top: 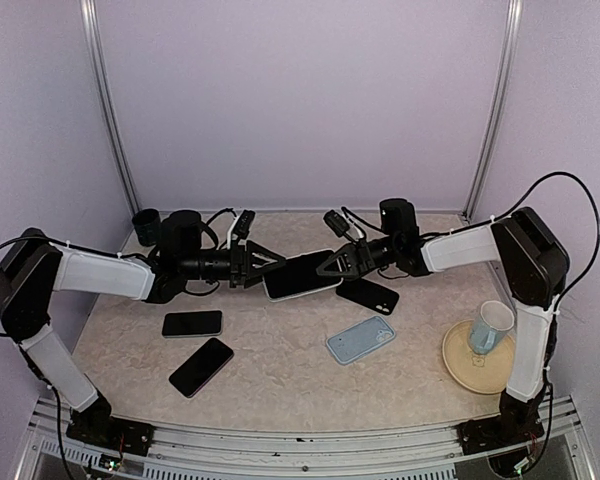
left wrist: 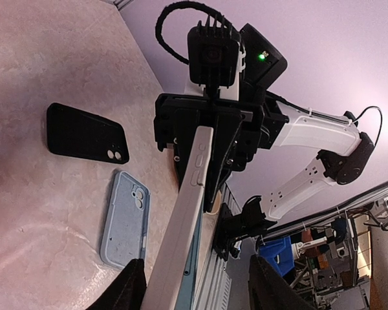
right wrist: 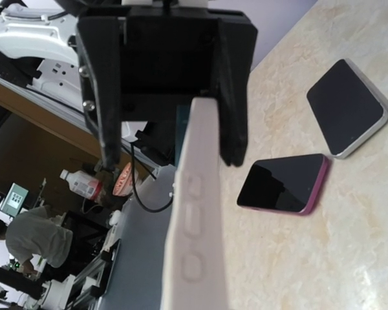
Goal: Put the phone into the phone case
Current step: Press the phone with the phone case.
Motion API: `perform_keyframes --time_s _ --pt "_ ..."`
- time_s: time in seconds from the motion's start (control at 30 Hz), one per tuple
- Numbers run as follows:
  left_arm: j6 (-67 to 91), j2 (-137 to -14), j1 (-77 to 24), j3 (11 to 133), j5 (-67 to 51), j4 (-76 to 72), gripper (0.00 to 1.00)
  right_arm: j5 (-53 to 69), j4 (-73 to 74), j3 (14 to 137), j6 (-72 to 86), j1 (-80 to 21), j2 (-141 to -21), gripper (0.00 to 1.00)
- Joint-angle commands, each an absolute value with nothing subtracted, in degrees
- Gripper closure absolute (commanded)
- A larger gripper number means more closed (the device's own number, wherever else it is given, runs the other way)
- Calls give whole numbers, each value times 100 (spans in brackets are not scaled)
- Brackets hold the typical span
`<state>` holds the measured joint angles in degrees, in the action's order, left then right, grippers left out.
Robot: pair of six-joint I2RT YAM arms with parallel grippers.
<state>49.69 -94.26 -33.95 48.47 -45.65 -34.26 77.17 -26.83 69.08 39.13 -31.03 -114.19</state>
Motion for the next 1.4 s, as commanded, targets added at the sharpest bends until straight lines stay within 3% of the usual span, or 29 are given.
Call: perform_keyframes --time_s 0.0,0.27,0.73,0.9,0.93,1.0,1.13,1.37 --pt "4882 -9414 -3565 4933 -4786 -3818 48 7492 -2499 7072 3708 -3163 -11176 93" --pt "4601 -9396 -3630 5128 -4811 -3484 63 7559 -2550 7060 3741 -3204 -11196 93" --pt "4300 -9377 -3621 5139 -4345 -3070 99 7524 -2540 7048 3740 -3202 -11195 93" --pt "4119 -9241 -3604 5148 -4105 -2822 100 7509 -2540 7059 3759 -3208 -11193 93" --pt "4102 -9225 -3596 5142 -4100 -2813 99 7502 -2552 7059 3761 -3208 -11190 93" --pt "4124 -9208 -3580 5114 -4093 -2839 77 7485 -2594 7065 3791 -3208 -11186 93" --pt "4244 -9204 -3561 4989 -4157 -3057 56 7461 -2710 7054 3849 -3208 -11132 94" --pt "4422 -9261 -3560 4827 -4276 -3392 36 7507 -3518 6926 4408 -3184 -11003 93"
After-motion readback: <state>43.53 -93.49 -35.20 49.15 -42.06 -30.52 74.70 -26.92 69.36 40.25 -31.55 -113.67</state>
